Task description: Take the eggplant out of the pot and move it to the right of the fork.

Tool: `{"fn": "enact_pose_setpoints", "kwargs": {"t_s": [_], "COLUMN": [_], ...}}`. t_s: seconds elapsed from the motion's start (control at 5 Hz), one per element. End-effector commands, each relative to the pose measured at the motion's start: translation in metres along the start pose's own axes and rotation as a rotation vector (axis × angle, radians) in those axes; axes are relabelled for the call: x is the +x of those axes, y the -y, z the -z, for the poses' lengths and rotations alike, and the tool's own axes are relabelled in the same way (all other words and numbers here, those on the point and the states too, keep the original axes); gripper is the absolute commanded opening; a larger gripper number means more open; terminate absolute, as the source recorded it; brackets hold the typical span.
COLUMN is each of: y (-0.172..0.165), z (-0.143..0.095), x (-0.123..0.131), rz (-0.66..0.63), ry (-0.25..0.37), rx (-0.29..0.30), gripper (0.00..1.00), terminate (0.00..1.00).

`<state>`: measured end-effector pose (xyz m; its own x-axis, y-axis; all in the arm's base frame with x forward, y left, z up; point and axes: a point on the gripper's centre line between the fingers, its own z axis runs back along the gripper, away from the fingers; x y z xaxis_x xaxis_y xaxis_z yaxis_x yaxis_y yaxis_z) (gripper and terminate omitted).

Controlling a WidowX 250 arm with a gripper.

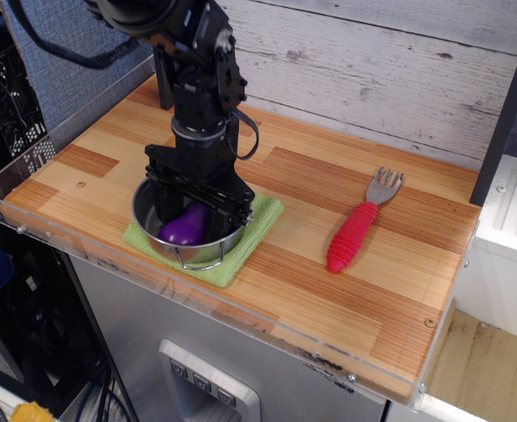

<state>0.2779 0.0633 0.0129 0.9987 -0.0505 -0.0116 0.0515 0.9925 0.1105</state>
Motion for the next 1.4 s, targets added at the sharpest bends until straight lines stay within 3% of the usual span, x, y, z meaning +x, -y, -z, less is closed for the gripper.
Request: {"fn": "enact_pose_setpoints", "kwargs": {"t_s": [0.0, 0.2, 0.6, 0.8, 1.0, 1.2], "y": [0.001, 0.001, -0.012, -0.023, -0.013, 0.019], "z": [0.002, -0.006, -0.04, -0.052, -0.058, -0.075], "x": [0.001, 0.005, 0.015, 0.019, 0.029, 0.044], "rz": [0.004, 0.005, -0.059, -0.098, -0.072, -0.012], "ry": [-0.007, 0.01, 0.102, 0.1, 0.09, 0.104], "rx": [0.018, 0.034, 0.04, 0.06, 0.037, 0.001], "gripper": [0.0, 0.0, 0.0, 0.0, 0.0, 0.0], "terminate": [0.0, 0.0, 0.0, 0.0, 0.0, 0.0]}}
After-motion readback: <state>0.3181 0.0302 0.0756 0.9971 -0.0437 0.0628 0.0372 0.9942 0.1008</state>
